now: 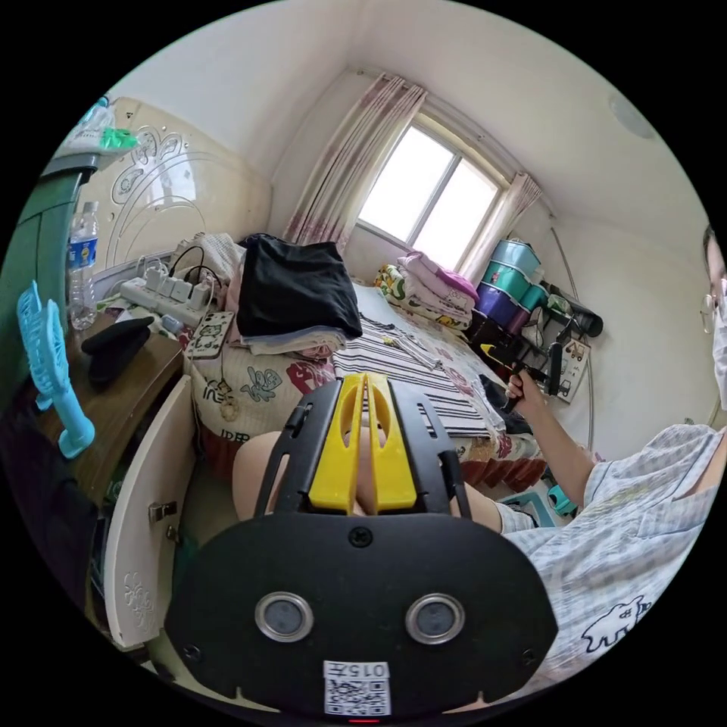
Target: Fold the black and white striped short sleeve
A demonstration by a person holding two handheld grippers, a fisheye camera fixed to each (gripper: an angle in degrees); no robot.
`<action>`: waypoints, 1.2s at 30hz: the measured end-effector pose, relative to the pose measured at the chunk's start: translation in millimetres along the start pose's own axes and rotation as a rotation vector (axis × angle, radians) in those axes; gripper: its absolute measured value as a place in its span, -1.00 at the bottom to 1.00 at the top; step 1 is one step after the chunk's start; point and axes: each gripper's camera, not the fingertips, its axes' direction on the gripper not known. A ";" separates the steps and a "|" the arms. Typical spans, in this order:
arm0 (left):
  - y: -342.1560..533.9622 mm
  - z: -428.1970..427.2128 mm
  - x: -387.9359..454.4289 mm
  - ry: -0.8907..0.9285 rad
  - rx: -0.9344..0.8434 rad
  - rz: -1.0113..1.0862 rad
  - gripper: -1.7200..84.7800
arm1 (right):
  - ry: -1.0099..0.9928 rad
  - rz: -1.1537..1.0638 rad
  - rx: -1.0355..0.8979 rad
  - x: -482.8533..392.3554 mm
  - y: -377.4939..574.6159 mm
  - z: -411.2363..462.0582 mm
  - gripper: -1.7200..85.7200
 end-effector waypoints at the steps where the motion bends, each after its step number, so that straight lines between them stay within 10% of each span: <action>1: -7.8 14.0 4.1 0.013 -0.016 0.010 -0.98 | -0.005 -0.006 -0.013 12.0 7.1 7.3 -0.97; 14: -103.1 304.1 96.8 0.078 -0.185 0.086 -0.87 | -0.062 -0.076 -0.142 212.1 18.6 103.7 -0.96; 36: -184.2 734.5 95.6 -0.492 -0.384 0.258 -0.72 | -0.425 0.085 -0.493 535.5 -187.0 681.1 -0.67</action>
